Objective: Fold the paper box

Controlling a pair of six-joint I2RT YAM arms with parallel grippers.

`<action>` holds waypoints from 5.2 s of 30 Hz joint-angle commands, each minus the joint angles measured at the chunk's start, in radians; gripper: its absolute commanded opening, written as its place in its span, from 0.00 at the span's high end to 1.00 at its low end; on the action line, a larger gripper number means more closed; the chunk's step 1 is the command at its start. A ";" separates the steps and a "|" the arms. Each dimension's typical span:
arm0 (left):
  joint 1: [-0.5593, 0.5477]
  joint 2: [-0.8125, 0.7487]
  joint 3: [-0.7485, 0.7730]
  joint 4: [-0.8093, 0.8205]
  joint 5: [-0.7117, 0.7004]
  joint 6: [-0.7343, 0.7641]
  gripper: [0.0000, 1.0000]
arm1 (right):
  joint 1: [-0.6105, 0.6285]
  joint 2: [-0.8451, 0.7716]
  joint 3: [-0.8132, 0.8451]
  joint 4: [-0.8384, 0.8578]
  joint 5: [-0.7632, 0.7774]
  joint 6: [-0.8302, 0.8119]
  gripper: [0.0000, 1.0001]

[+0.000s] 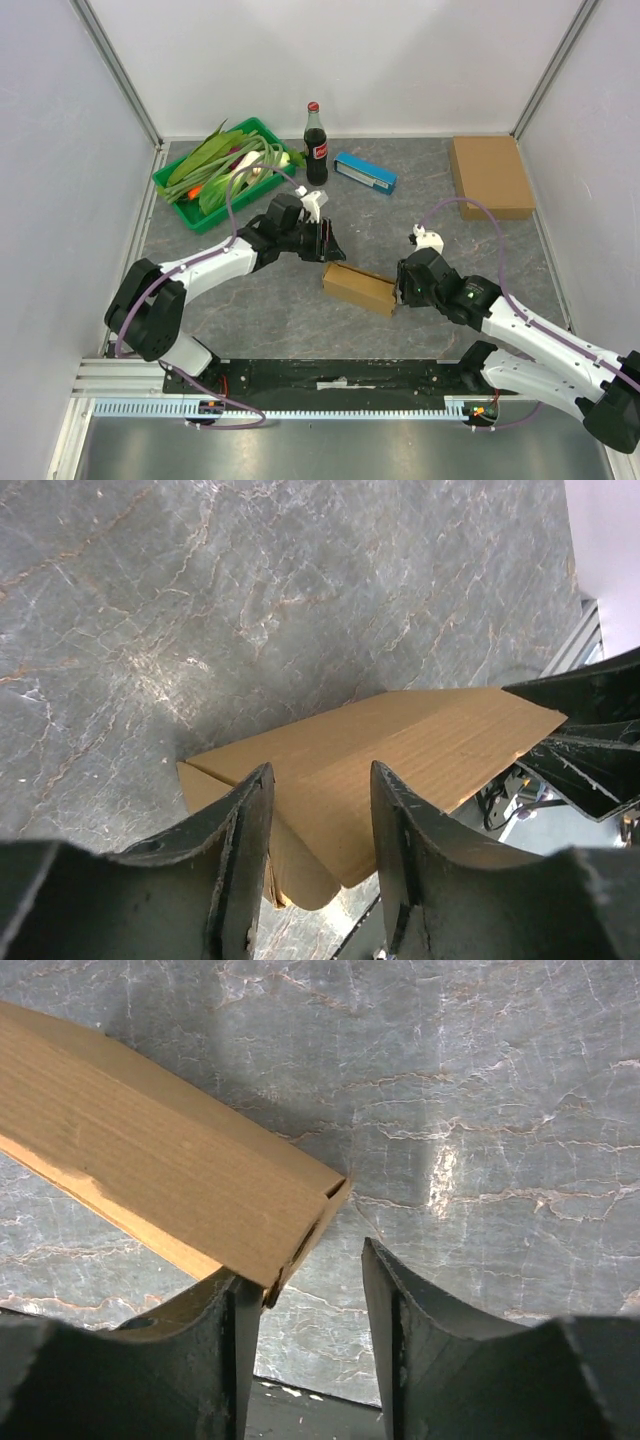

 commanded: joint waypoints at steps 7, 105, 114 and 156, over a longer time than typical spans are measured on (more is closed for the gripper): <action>-0.038 -0.115 -0.136 0.092 -0.068 0.075 0.54 | 0.005 -0.019 0.068 -0.009 -0.056 0.014 0.41; -0.323 0.016 -0.136 0.281 -0.235 0.080 0.93 | -0.597 -0.086 -0.528 1.035 -0.877 0.208 1.00; -0.277 -0.190 -0.073 0.106 -0.189 0.054 0.63 | -0.555 -0.070 -0.256 0.806 -0.915 0.119 1.00; -0.363 -0.317 -0.567 0.310 -0.244 -0.034 0.82 | -0.403 -0.017 -0.055 0.255 -0.713 -0.086 0.87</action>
